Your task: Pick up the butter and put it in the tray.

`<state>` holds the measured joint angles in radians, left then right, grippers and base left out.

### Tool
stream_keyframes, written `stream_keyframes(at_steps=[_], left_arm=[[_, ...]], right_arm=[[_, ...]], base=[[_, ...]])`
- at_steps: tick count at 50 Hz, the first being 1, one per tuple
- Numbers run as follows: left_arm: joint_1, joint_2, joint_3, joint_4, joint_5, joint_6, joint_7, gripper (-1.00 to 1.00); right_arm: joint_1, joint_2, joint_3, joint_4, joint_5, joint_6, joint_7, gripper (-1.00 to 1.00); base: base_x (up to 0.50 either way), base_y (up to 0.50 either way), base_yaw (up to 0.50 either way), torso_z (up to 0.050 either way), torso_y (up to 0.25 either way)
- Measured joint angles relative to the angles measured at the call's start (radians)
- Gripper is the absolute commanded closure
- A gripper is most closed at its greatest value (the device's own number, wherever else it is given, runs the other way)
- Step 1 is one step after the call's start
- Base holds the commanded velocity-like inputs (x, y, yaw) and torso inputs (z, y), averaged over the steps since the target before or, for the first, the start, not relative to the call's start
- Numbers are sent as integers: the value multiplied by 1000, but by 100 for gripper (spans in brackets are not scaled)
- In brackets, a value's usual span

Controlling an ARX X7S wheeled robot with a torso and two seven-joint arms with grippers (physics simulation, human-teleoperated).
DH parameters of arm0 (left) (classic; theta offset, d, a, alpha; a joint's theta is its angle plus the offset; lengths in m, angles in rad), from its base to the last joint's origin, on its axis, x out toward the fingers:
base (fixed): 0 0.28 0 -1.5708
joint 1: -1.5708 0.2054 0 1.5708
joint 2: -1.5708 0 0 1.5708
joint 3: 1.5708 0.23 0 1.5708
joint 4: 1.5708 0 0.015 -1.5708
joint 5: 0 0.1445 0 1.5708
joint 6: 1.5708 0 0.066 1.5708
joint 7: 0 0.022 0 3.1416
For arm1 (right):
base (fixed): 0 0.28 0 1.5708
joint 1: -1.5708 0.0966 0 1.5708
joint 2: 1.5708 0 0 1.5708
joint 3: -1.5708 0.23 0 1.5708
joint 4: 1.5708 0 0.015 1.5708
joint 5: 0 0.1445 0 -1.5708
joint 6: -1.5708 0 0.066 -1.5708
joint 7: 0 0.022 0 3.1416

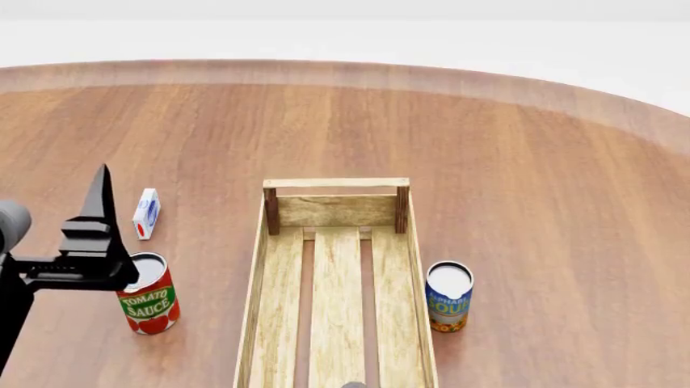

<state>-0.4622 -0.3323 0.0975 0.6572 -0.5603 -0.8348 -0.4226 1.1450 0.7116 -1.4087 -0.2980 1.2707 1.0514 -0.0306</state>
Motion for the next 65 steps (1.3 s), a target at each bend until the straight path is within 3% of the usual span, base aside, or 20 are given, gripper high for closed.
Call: stream_keyframes(at_steps=[16,28,54,65], left_arm=[[-8,-3,-4,-7,-9,-1,-8,-100],[-12,-6,-3,-12,-13,0,-13,-100],[-7,-12,6,-20,-16,13,-18,-100],[-11,-11,13,-5,-24,3,-29,-100]], right_arm=[[175,66,94,-77,506,115,344,100],[303,108,136,-70,713,118,482,100],[358,70,206,188,602,-58,563,100],[354,-72,196,467,421,-217,425,100]], base=[[0,0,0,0,0],[0,0,0,0,1],[0,0,0,0,1],[0,0,0,0,1]])
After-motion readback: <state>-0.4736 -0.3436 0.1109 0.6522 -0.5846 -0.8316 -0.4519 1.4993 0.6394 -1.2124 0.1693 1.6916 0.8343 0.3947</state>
